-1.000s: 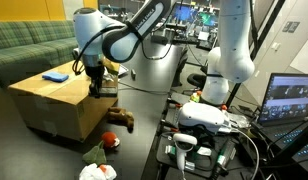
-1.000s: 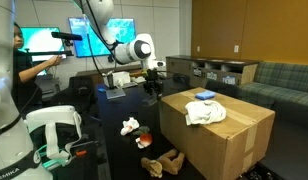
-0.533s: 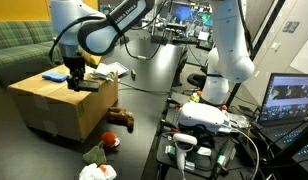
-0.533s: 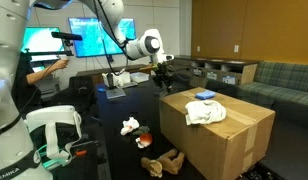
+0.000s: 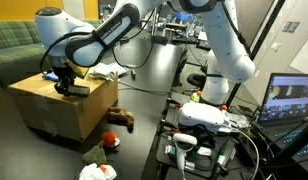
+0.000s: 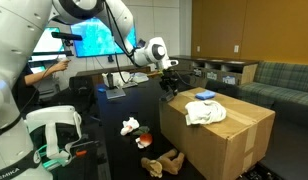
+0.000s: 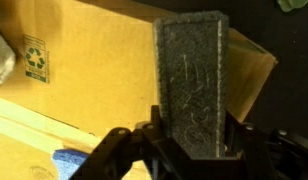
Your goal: Put the objects on the table on the box and the objects on the box on the table
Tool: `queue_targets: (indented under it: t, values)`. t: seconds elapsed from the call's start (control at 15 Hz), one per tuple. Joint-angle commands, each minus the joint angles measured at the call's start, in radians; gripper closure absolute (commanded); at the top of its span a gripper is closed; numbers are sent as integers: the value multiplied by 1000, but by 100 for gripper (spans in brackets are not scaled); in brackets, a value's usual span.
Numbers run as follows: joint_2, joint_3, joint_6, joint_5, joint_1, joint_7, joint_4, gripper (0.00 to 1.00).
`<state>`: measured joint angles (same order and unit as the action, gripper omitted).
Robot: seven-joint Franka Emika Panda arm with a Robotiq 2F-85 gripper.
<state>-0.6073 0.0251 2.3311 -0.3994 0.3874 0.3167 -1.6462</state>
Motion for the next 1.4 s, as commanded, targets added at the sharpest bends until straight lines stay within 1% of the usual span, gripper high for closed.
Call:
queue_targets:
  t: [0.0, 0.13, 0.2, 0.4, 0.53, 0.87, 1.07, 1.33]
  values:
    - [-53, -52, 17, -55, 41, 82, 81, 16]
    - [-52, -73, 24, -73, 53, 117, 85, 3]
    - [-46, -84, 30, -86, 59, 137, 80, 0]
    - [11, -117, 52, -130, 78, 203, 27, 0]
    - [82, -115, 44, -135, 73, 212, -30, 0]
    - [323, -50, -97, -65, 10, 125, -194, 0]
    - [478, 3, -228, 7, -39, 82, -287, 0]
    - [686, 57, -388, 122, -111, 35, -388, 0]
